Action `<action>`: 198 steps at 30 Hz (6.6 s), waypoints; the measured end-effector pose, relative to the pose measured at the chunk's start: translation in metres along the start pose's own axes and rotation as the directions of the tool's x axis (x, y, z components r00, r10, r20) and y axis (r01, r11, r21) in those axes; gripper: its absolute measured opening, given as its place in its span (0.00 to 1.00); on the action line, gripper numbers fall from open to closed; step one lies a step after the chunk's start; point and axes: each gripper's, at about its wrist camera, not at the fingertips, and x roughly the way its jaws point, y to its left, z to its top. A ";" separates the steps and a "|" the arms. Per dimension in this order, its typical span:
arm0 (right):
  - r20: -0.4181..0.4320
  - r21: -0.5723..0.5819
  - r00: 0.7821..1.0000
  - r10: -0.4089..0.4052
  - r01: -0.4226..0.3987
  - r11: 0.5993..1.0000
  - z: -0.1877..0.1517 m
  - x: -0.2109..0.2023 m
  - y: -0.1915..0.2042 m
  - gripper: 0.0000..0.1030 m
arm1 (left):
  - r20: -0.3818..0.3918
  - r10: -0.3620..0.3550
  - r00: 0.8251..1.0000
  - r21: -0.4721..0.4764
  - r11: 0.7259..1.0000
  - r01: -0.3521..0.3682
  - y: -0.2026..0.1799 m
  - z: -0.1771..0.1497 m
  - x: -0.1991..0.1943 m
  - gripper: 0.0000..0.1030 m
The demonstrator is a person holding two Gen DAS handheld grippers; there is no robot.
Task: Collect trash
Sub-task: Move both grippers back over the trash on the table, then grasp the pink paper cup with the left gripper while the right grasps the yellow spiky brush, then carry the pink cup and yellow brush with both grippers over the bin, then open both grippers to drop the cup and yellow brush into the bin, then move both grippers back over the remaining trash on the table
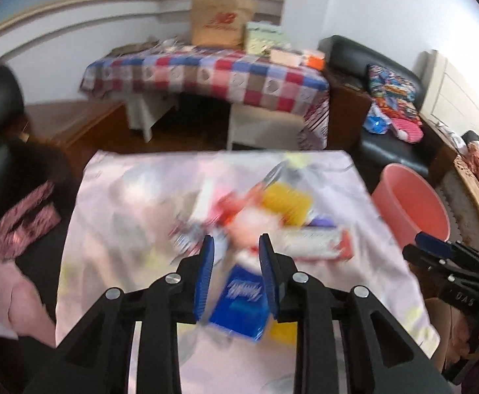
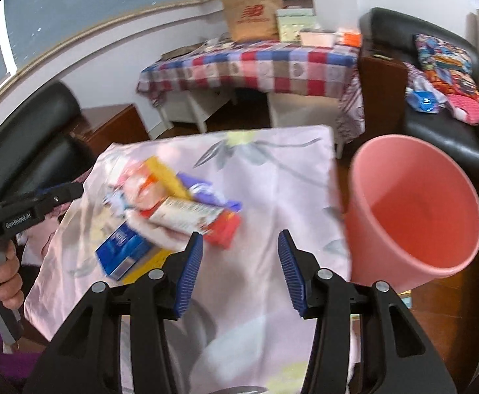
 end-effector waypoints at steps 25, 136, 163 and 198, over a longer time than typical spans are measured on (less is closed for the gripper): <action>-0.034 -0.140 0.996 0.082 -0.086 0.986 0.057 0.076 0.063 0.47 | -0.013 -0.030 0.999 -0.132 0.991 0.028 0.047 0.029 0.047 0.28; -0.054 0.288 0.945 -0.323 0.324 0.901 -0.002 0.009 -0.197 0.10 | -0.239 -0.335 0.911 0.351 0.845 0.403 -0.329 0.040 0.154 0.07; 0.047 0.283 0.946 -0.321 0.295 0.913 0.005 -0.026 -0.169 0.26 | -0.105 -0.382 0.918 0.295 0.870 0.396 -0.294 0.050 0.102 0.21; -0.021 0.047 1.000 0.014 -0.013 0.999 -0.010 0.030 -0.007 0.26 | 0.001 -0.011 1.000 -0.117 0.993 0.011 0.039 -0.030 0.016 0.37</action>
